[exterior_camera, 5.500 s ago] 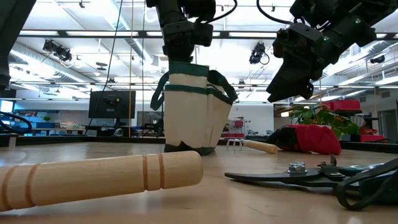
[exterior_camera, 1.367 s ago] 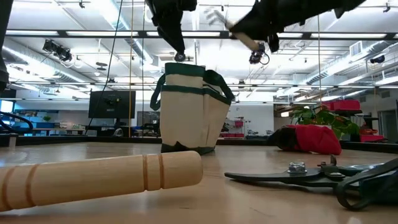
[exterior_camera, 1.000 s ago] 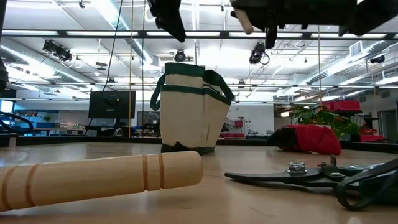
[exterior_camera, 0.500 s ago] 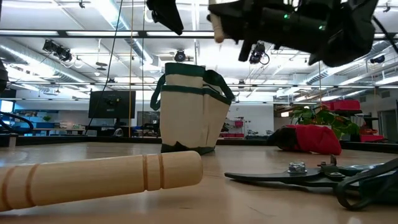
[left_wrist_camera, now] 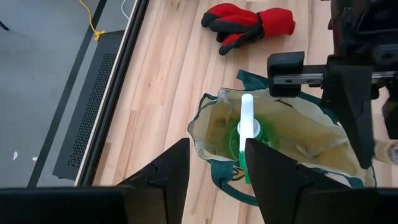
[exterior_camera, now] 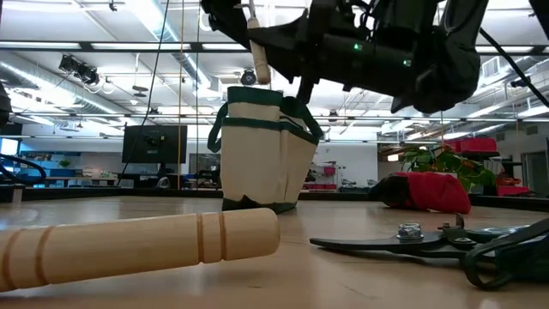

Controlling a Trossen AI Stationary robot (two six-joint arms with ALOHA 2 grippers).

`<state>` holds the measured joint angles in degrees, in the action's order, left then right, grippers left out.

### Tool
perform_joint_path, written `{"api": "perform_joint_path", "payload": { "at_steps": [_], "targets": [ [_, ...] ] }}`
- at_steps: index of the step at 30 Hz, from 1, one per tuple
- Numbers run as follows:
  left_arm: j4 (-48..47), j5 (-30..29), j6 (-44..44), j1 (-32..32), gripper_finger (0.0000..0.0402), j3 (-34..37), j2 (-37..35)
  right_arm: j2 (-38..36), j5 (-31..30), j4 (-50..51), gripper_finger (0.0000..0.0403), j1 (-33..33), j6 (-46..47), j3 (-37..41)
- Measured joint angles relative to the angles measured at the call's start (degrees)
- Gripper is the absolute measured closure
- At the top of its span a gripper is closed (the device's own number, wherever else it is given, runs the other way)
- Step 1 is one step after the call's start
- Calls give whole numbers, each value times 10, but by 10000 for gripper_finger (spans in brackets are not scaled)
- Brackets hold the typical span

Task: Pick & Place Garden tools in Gardening bag
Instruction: Put the top brown hand rake into the brown gardening bag

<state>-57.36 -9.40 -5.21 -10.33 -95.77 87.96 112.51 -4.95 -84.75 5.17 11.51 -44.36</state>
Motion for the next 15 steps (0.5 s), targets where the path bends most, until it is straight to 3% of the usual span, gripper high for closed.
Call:
{"api": "perform_joint_path", "payload": {
  "at_steps": [15],
  "targets": [
    [1,0,0,0,239,0,0,0,-17,-53,353,-3,-15,49]
  ]
}}
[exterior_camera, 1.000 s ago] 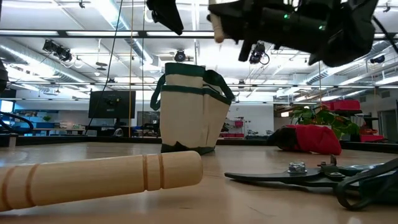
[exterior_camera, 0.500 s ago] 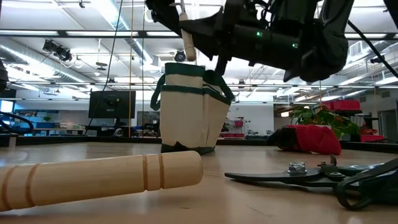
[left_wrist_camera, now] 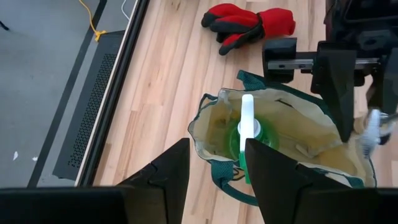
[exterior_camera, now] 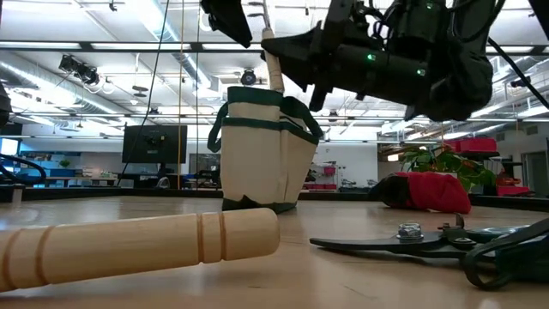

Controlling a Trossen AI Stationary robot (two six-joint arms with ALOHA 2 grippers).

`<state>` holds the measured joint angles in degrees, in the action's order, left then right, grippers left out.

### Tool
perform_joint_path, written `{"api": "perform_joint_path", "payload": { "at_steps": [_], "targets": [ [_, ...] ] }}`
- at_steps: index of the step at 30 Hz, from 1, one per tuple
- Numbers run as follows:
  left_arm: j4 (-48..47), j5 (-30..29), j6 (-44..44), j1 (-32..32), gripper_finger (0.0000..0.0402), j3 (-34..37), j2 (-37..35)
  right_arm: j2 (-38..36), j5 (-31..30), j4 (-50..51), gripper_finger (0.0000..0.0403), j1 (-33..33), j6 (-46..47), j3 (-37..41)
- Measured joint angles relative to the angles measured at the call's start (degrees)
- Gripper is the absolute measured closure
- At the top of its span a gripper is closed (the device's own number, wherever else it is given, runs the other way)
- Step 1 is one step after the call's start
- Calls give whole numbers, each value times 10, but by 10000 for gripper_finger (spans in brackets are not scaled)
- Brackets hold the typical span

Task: Pick & Place Garden tools in Gardening bag
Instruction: Put the top brown hand rake into the brown gardening bag

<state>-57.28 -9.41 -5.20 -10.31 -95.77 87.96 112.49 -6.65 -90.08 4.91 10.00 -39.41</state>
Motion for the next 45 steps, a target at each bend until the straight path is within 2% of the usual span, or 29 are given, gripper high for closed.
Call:
{"api": "perform_joint_path", "payload": {
  "at_steps": [10,19,29,39,45],
  "targets": [
    [0,0,0,0,239,0,0,0,-28,0,353,-8,-32,3],
    [1,0,0,0,239,0,0,0,-23,4,353,-27,-27,3],
    [0,0,0,0,239,0,0,11,-19,23,353,-26,-25,3],
    [0,2,1,0,239,0,0,30,-14,0,353,-21,-14,9],
    [0,2,1,0,239,0,0,30,-39,0,353,-6,-17,32]
  ]
}}
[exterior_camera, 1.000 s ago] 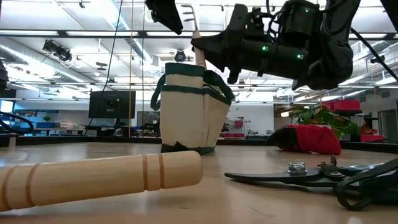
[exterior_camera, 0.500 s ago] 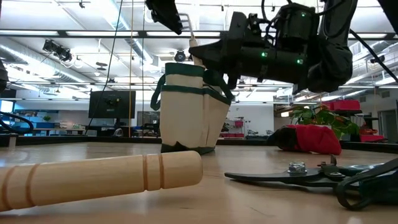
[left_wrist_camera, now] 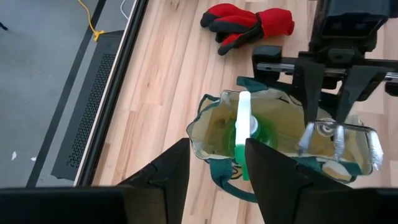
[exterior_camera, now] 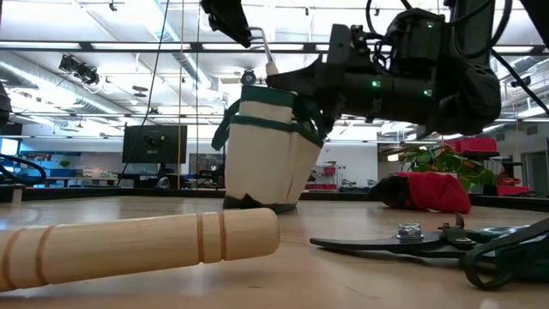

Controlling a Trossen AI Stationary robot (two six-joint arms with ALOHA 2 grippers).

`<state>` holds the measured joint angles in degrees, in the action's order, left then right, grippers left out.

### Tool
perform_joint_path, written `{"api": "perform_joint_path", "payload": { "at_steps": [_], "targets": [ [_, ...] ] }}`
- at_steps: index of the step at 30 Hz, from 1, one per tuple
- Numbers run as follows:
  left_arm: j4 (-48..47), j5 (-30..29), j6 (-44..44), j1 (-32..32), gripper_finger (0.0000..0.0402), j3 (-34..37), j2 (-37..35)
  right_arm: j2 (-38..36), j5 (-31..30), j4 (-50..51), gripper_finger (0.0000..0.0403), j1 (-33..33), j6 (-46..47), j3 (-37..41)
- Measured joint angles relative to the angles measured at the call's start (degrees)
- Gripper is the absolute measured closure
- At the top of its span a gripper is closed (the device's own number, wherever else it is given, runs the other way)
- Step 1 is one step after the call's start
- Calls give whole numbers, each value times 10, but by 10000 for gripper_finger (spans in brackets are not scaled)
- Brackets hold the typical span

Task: Pick & Place Garden tools in Gardening bag
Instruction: Put the top brown hand rake into the brown gardening bag

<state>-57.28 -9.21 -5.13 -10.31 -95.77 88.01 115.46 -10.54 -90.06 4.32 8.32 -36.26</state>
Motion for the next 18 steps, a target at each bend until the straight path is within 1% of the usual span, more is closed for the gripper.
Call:
{"api": "perform_joint_path", "payload": {
  "at_steps": [3,18],
  "targets": [
    [0,0,0,0,239,0,0,0,-10,0,353,0,4,8],
    [0,0,0,0,239,0,0,-2,0,1,353,1,3,6]
  ]
}}
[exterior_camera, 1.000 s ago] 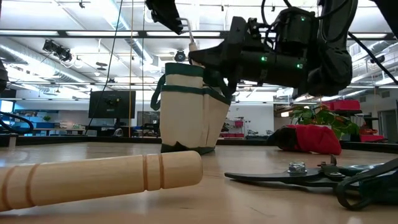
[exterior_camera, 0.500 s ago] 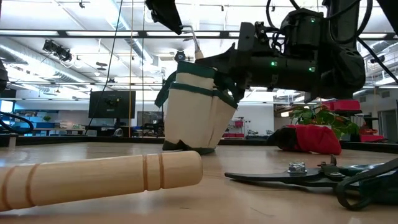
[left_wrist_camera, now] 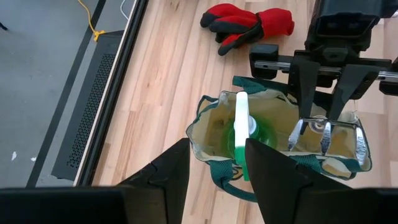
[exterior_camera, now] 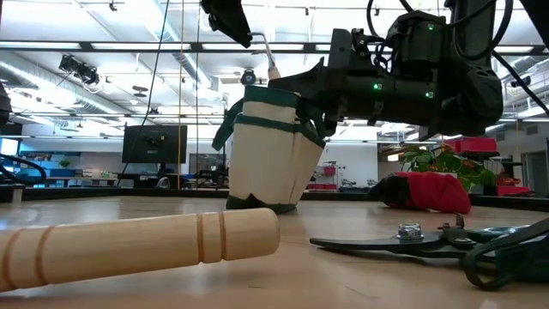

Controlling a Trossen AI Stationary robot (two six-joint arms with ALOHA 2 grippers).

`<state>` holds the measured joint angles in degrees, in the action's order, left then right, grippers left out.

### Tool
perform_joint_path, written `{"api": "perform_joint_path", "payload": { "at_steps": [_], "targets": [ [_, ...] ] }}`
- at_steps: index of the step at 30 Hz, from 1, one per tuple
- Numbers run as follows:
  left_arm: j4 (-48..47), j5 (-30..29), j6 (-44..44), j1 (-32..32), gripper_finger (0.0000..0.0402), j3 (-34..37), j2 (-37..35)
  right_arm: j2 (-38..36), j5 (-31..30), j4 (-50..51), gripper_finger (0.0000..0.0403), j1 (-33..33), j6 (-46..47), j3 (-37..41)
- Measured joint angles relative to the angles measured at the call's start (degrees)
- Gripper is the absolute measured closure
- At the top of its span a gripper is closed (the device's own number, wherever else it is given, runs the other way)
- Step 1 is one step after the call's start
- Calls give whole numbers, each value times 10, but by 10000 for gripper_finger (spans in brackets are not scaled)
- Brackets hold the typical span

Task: Pick & Place Garden tools in Gardening bag
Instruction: Put the top brown hand rake into the brown gardening bag, then put the green shear scissors into the brown gardening bag

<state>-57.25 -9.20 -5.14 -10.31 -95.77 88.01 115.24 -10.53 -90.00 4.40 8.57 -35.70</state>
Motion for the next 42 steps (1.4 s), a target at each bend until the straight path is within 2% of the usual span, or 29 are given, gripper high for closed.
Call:
{"api": "perform_joint_path", "payload": {
  "at_steps": [6,22,42],
  "targets": [
    [0,0,0,0,239,0,0,0,0,0,329,0,8,0],
    [0,0,0,0,239,0,0,0,0,0,313,0,-1,0],
    [0,0,0,0,239,0,0,-14,7,0,225,0,-9,-1]
  ]
}}
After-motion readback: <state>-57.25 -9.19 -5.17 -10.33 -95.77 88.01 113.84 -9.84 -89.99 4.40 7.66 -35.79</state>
